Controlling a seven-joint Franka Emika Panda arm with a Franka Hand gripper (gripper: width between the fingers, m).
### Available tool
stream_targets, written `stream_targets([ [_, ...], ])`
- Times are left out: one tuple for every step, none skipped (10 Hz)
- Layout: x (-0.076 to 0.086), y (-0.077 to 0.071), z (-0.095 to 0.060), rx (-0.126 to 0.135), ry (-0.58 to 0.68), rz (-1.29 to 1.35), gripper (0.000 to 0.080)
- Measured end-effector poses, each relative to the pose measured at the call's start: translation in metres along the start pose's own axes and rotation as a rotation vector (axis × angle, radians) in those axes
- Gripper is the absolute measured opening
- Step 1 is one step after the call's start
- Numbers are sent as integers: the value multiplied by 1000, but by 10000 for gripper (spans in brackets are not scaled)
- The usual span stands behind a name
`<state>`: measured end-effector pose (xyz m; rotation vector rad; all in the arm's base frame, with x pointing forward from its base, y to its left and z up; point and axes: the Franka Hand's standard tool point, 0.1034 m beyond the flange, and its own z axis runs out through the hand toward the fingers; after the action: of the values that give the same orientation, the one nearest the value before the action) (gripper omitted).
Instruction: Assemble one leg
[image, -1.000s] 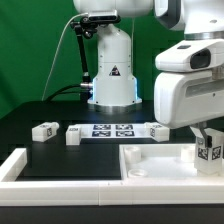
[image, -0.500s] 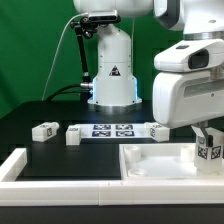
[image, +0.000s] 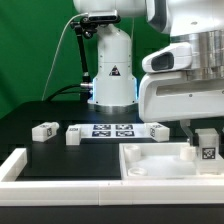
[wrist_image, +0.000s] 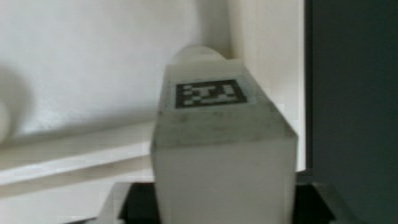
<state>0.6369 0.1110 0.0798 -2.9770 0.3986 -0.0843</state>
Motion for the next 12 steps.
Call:
stream_targets([
  [2,3,0,15,10,139,293],
  [2,4,-1,12,11,245,293],
  [0,5,-1,13,15,347,293],
  [-2,7,-1,11,16,502,293],
  [-3,7,0,4,19,596,293],
  [-5,7,0,0,17,692,293],
  [-6,8,0,0,12,790,293],
  [-6,9,0,1,6,857,293],
  [-7,8,1,2,1,913,293],
  [-9,8,1,1,-6,997,293],
  [-9,8,1,1,-9,1040,293],
  [-10,9,1,4,-18,1136,293],
])
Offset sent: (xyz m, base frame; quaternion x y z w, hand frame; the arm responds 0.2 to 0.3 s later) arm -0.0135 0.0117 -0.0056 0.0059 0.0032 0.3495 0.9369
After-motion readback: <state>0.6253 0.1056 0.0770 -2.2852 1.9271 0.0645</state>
